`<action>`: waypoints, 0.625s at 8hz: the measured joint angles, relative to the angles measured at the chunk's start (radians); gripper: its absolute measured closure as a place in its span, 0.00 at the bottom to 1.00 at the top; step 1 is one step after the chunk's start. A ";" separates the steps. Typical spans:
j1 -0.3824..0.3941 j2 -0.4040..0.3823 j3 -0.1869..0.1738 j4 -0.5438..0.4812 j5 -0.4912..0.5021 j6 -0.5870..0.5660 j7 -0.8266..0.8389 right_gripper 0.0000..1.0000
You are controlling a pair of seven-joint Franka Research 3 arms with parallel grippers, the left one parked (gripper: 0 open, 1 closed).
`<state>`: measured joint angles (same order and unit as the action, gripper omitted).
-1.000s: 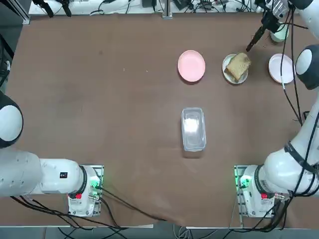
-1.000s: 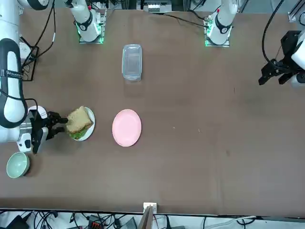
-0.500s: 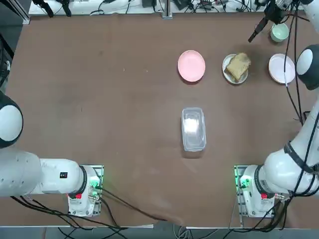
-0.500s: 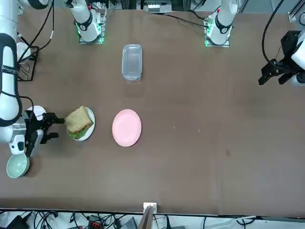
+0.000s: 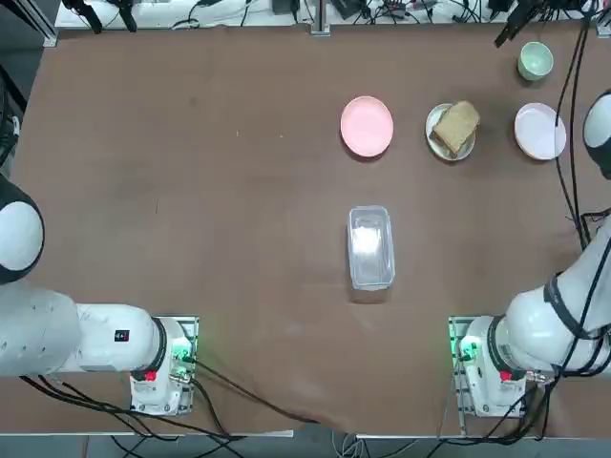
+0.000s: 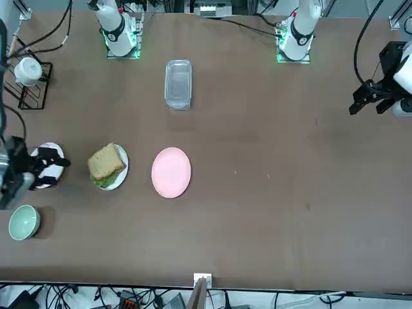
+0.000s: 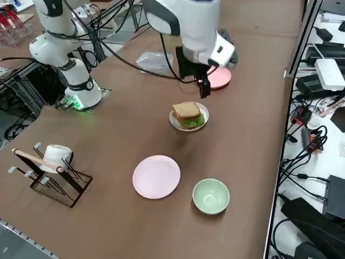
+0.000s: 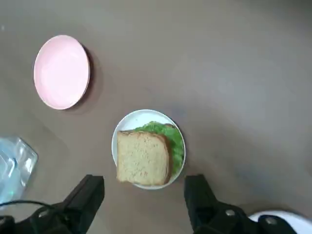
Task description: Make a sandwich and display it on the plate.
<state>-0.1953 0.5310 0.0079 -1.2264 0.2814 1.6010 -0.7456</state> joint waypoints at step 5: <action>0.038 -0.212 0.009 -0.064 -0.140 -0.023 0.418 0.00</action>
<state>-0.1568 0.3193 0.0173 -1.2905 0.1415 1.5785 -0.3278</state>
